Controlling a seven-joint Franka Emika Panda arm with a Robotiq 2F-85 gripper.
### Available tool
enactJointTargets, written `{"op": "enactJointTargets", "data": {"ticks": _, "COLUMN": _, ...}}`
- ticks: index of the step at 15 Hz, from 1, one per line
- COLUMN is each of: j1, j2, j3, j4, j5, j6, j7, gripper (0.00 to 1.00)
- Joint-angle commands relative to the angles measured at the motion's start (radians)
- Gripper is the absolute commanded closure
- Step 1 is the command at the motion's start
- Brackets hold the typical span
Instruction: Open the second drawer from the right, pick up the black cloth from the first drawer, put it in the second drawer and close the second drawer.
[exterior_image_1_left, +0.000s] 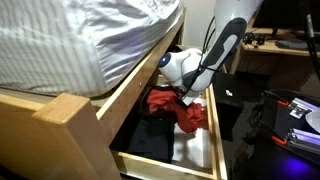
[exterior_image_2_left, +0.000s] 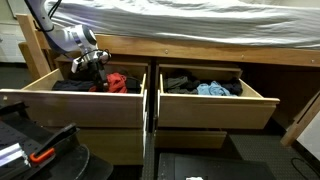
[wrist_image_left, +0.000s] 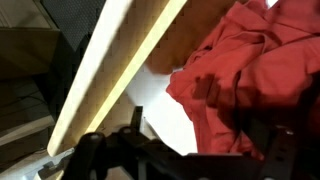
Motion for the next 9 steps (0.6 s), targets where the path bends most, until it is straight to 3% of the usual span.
{"op": "enactJointTargets", "data": {"ticks": 1, "j1": -0.01, "j2": -0.08, "j3": 0.031, "j4": -0.101, "j5": -0.06, "j6": 0.154, "j7": -0.056, "gripper": 0.0}}
{"op": "enactJointTargets", "data": {"ticks": 5, "j1": -0.008, "j2": -0.061, "j3": 0.082, "j4": -0.088, "j5": -0.046, "j6": 0.247, "j7": -0.192, "gripper": 0.0}}
{"op": "enactJointTargets", "data": {"ticks": 9, "j1": -0.002, "j2": 0.021, "j3": 0.137, "j4": -0.001, "j5": -0.02, "j6": 0.226, "j7": -0.381, "gripper": 0.0}}
